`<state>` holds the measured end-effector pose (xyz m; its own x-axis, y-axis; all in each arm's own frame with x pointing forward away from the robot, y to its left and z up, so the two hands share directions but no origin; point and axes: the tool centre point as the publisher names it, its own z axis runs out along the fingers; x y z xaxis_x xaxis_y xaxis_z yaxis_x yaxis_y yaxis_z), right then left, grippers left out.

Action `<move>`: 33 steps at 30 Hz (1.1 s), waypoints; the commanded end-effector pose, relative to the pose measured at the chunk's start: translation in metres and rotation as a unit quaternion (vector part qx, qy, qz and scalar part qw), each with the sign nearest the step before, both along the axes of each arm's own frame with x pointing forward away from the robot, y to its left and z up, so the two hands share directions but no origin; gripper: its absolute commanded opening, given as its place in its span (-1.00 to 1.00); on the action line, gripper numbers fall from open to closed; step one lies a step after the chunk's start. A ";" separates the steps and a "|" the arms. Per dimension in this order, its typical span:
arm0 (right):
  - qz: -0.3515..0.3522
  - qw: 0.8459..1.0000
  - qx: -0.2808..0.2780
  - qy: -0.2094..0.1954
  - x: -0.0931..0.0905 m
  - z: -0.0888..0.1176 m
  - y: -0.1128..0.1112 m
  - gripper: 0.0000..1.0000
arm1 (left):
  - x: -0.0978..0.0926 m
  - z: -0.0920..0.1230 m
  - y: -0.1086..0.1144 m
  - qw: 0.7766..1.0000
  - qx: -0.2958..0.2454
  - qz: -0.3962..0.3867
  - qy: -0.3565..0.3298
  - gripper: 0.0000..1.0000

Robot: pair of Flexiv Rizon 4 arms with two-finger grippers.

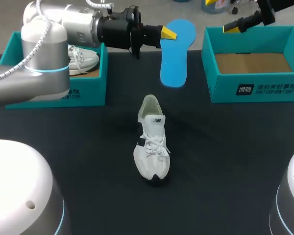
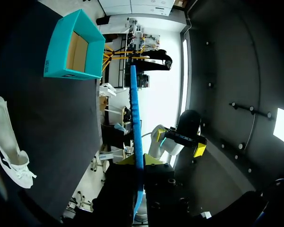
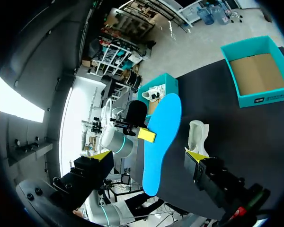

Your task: Take the shoe out of the shoebox, open the shoe tongue, remove and reinsert the insole, then place the shoe into the shoebox

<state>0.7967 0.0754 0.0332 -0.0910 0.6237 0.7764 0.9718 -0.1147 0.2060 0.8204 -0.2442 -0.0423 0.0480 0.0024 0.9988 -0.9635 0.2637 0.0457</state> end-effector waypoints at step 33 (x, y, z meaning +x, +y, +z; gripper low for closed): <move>-0.020 0.912 -0.408 0.046 0.006 0.008 0.048 1.00 | -0.006 -0.010 -0.004 1.000 0.015 0.009 -0.001 -1.00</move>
